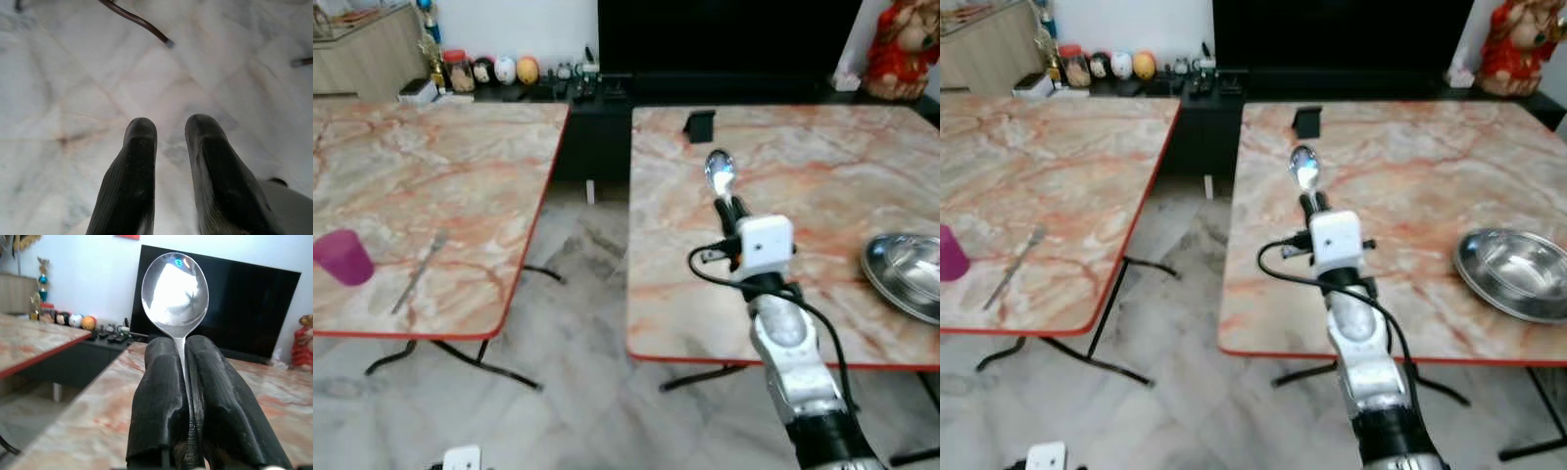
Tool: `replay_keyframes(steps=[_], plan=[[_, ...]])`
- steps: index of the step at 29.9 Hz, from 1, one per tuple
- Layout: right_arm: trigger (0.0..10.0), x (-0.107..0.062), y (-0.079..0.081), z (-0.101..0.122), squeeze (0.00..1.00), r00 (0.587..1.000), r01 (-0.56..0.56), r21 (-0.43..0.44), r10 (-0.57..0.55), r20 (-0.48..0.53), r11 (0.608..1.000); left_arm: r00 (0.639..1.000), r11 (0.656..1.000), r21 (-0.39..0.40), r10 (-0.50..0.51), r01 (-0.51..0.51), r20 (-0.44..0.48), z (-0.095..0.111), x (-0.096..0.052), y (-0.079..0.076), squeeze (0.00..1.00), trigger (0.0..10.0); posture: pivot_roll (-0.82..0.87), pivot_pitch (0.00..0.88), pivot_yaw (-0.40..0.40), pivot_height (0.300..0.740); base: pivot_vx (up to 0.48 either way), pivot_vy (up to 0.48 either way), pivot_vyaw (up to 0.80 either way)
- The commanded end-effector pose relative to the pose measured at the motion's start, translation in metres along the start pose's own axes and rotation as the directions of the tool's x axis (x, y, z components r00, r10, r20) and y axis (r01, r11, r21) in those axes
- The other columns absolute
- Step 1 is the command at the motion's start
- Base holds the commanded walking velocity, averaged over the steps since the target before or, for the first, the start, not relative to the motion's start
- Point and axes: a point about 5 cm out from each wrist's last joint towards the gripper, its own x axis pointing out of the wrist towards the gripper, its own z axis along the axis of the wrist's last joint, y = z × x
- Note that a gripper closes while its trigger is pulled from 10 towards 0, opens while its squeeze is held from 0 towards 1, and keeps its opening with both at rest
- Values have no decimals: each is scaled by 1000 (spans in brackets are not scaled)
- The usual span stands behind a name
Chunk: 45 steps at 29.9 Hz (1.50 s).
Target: Setting the table
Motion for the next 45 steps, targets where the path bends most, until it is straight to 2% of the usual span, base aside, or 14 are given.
replay_keyframes(steps=[1,26,45], plan=[[10000,4,5,6,0,1000,-14,15,14,20,1000,1000,1000,18,0,0,-14,-2,-1,3,0,10000,26,0,-1,740,0,-458,0],[10000,5,1,5,0,1000,4,-4,-4,12,1000,1000,999,33,-10,10,-14,-1,0,4,0,10000,17,0,7,740,0,-437,0],[10000,7,-4,4,0,1000,24,-7,-24,5,1000,1000,1000,4,-11,11,-20,0,1,3,0,10000,21,0,5,740,0,0,0]])
